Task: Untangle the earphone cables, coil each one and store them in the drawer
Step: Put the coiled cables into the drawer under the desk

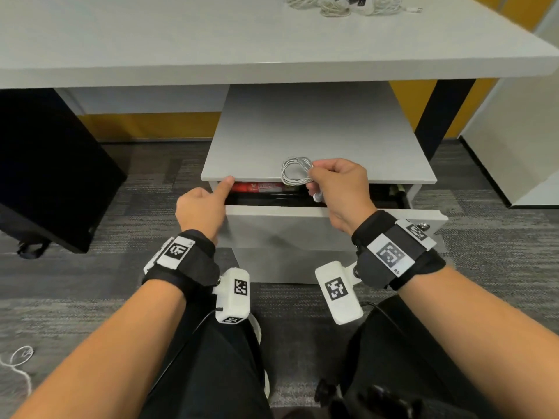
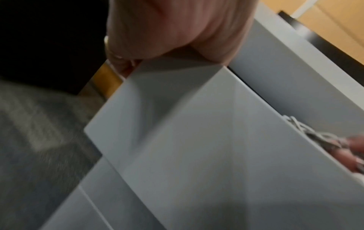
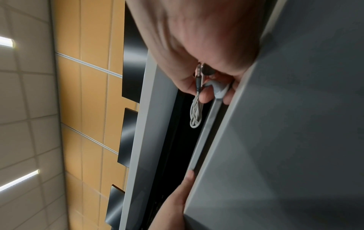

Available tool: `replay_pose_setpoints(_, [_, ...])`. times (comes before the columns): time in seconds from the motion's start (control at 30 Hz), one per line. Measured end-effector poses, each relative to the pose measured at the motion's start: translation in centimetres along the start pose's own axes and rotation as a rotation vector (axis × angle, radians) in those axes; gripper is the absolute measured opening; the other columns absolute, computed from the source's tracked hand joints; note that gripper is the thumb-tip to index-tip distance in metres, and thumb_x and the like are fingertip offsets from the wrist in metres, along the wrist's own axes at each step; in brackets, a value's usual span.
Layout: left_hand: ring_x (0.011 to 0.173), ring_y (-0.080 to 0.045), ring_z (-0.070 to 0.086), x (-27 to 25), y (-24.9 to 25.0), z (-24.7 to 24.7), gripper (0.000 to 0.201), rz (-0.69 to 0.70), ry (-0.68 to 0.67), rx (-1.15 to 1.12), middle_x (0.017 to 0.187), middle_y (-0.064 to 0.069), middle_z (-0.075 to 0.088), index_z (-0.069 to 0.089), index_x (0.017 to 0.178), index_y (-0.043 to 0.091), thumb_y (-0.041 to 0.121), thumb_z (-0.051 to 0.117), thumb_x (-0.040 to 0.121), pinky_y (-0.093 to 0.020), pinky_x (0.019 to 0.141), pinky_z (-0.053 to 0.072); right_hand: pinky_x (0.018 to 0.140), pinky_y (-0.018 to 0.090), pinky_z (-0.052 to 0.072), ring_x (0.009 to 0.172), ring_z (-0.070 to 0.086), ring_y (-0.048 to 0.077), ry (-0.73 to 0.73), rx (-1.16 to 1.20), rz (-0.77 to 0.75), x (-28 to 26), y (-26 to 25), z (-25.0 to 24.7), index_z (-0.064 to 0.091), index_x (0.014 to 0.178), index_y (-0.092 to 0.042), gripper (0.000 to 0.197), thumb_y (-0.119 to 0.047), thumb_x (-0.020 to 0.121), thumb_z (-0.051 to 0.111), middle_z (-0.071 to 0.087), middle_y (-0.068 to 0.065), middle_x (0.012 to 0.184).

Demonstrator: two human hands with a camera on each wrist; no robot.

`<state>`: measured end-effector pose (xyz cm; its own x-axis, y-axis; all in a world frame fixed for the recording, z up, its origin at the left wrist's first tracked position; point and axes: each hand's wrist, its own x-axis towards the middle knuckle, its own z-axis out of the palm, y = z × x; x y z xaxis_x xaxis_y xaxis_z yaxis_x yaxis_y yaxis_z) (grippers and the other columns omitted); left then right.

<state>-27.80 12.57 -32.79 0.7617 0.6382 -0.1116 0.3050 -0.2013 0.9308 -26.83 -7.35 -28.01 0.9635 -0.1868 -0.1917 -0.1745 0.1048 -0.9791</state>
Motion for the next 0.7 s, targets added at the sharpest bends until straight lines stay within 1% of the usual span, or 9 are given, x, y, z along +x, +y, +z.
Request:
replay_pose_setpoints(0.03, [0.065, -0.022, 0.049, 0.0, 0.2, -0.3, 0.052, 0.018, -0.022, 0.077, 0.06, -0.001, 0.046, 0.037, 0.057, 0.017, 0.049, 0.073, 0.077, -0.033, 0.071, 0.041, 0.048, 0.023, 0.044, 0.048, 0.052, 0.009, -0.011, -0.002, 0.011, 0.0, 0.0, -0.1, 0.062, 0.079, -0.01, 0.019, 0.007, 0.087, 0.057, 0.057, 0.006, 0.064])
replay_pose_setpoints(0.1, [0.095, -0.03, 0.056, -0.2, 1.0, -0.6, 0.037, 0.12, -0.027, 0.426, 0.089, -0.005, 0.059, 0.047, 0.075, 0.019, 0.051, 0.066, 0.082, -0.042, 0.089, 0.038, 0.053, 0.027, 0.046, 0.045, 0.052, 0.008, -0.034, -0.02, 0.034, 0.0, -0.1, -0.3, 0.062, 0.079, -0.008, 0.018, 0.007, 0.087, 0.057, 0.057, 0.006, 0.064])
replay_pose_setpoints(0.17, [0.113, -0.034, 0.048, -0.6, 1.9, -0.5, 0.036, 0.297, 0.032, 0.7, 0.115, -0.011, 0.054, 0.051, 0.1, 0.017, 0.046, 0.065, 0.085, -0.047, 0.096, 0.034, 0.056, 0.029, 0.046, 0.043, 0.052, 0.007, -0.053, -0.033, 0.068, 0.4, -0.2, -0.5, 0.062, 0.08, -0.007, 0.016, 0.006, 0.087, 0.058, 0.055, 0.005, 0.065])
replay_pose_setpoints(0.27, [0.126, -0.032, 0.037, -1.3, 2.0, -0.2, 0.042, 0.531, 0.06, 0.742, 0.133, -0.012, 0.043, 0.049, 0.121, 0.015, 0.034, 0.065, 0.087, -0.047, 0.105, 0.025, 0.056, 0.031, 0.044, 0.046, 0.055, 0.007, -0.078, -0.053, 0.108, 0.6, -0.1, -0.4, 0.061, 0.081, -0.007, 0.013, 0.004, 0.087, 0.06, 0.056, 0.006, 0.069])
replay_pose_setpoints(0.33, [0.133, -0.028, 0.032, -1.2, 1.8, 0.1, 0.042, 0.656, -0.018, 0.783, 0.137, -0.009, 0.041, 0.047, 0.128, 0.015, 0.03, 0.058, 0.091, -0.05, 0.111, 0.02, 0.056, 0.031, 0.044, 0.049, 0.056, 0.008, -0.089, -0.067, 0.104, 0.6, 0.0, -0.4, 0.06, 0.082, -0.008, 0.014, 0.004, 0.088, 0.06, 0.057, 0.007, 0.072])
replay_pose_setpoints(0.4, [0.141, -0.029, 0.022, -1.1, 2.0, 0.5, 0.048, 0.689, -0.175, 0.898, 0.146, -0.01, 0.034, 0.038, 0.14, 0.018, 0.037, 0.046, 0.096, -0.056, 0.114, 0.014, 0.057, 0.031, 0.045, 0.052, 0.057, 0.01, -0.096, -0.082, 0.094, 0.5, 0.1, -0.4, 0.058, 0.081, -0.011, 0.017, 0.004, 0.089, 0.059, 0.057, 0.006, 0.074])
replay_pose_setpoints(0.5, [0.148, -0.028, -0.008, -1.6, 2.5, 1.3, 0.067, 0.636, -0.376, 1.081, 0.161, -0.009, 0.001, 0.008, 0.153, 0.023, 0.056, 0.026, 0.098, -0.059, 0.114, -0.004, 0.057, 0.031, 0.047, 0.054, 0.055, 0.011, -0.149, -0.161, 0.085, 0.3, 0.0, -0.3, 0.059, 0.08, -0.014, 0.022, 0.006, 0.091, 0.056, 0.057, 0.005, 0.075])
replay_pose_setpoints(0.6, [0.146, -0.028, -0.018, -1.6, 2.9, 1.2, 0.081, 0.605, -0.478, 1.149, 0.161, -0.01, -0.013, -0.005, 0.154, 0.025, 0.068, 0.023, 0.091, -0.061, 0.113, -0.01, 0.055, 0.027, 0.046, 0.052, 0.05, 0.01, -0.222, -0.256, 0.112, 0.0, -0.2, -0.3, 0.062, 0.079, -0.011, 0.025, 0.008, 0.092, 0.053, 0.057, 0.007, 0.072])
replay_pose_setpoints(0.7, [0.146, -0.028, -0.021, -1.6, 3.0, 0.9, 0.087, 0.603, -0.512, 1.144, 0.16, -0.01, -0.015, -0.007, 0.153, 0.025, 0.07, 0.029, 0.088, -0.061, 0.112, -0.012, 0.048, 0.023, 0.04, 0.053, 0.049, 0.011, -0.265, -0.318, 0.152, 0.1, -0.1, -0.5, 0.064, 0.08, -0.009, 0.025, 0.01, 0.092, 0.052, 0.059, 0.009, 0.074])
